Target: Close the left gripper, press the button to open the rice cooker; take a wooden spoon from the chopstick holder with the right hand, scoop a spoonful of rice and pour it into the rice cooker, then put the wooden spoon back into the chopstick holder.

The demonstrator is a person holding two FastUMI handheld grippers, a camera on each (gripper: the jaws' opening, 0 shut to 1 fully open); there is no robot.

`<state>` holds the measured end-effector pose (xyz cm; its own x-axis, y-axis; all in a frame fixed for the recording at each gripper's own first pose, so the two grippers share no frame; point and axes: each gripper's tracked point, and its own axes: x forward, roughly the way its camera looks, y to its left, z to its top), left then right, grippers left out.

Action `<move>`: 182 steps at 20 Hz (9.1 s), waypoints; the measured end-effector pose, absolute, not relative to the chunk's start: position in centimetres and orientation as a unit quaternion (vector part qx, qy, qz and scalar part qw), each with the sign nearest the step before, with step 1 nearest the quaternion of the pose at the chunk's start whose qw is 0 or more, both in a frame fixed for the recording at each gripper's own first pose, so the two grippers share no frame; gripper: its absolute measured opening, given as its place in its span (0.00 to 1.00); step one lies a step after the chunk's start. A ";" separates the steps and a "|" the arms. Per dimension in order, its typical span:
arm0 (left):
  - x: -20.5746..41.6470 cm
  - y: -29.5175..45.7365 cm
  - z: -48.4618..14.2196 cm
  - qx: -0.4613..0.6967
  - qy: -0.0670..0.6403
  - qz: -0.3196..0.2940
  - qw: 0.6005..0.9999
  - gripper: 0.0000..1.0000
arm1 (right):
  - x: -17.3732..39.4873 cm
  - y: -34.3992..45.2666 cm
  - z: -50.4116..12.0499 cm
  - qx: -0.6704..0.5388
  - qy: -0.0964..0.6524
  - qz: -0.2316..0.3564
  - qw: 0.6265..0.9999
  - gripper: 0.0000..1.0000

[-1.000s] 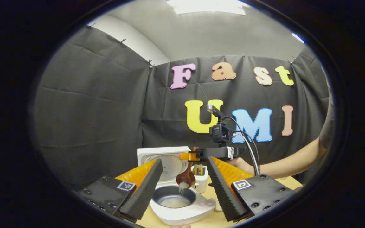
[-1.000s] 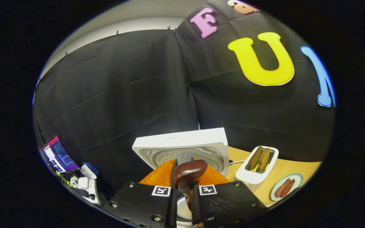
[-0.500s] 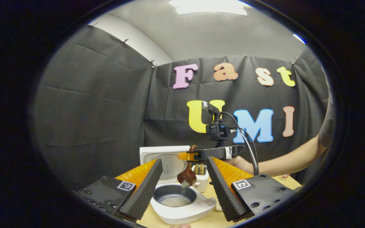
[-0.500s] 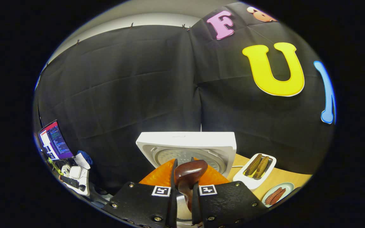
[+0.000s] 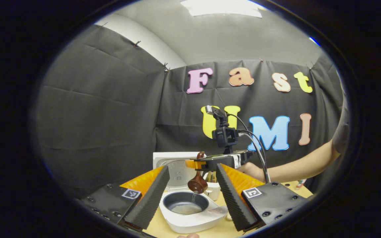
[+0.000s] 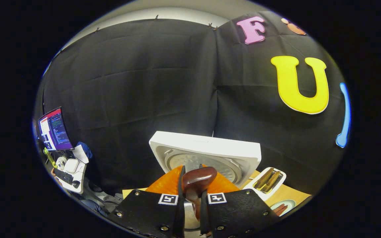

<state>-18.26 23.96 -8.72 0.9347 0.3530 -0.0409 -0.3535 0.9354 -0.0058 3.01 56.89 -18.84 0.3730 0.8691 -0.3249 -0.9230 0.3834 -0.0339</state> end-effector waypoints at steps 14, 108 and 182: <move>-18.7 24.5 -9.1 -0.015 0.018 0.191 0.981 0.99 | 1.9 57.4 -20.7 -0.189 0.079 0.550 0.809 0.18; -3.0 7.8 -12.3 0.043 0.084 -0.019 0.995 0.94 | 12.4 1.7 -29.7 0.174 0.230 0.023 0.957 0.18; 14.0 41.8 -13.2 -0.035 0.126 0.220 0.967 0.97 | 11.0 5.3 -8.8 0.061 0.035 0.042 0.997 0.89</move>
<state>13.99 41.76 -13.18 0.8716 0.4162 -0.2590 -0.4339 0.9009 -0.0124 10.97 5.32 -8.76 0.9940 0.0890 -0.0641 -0.0804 0.9889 0.1250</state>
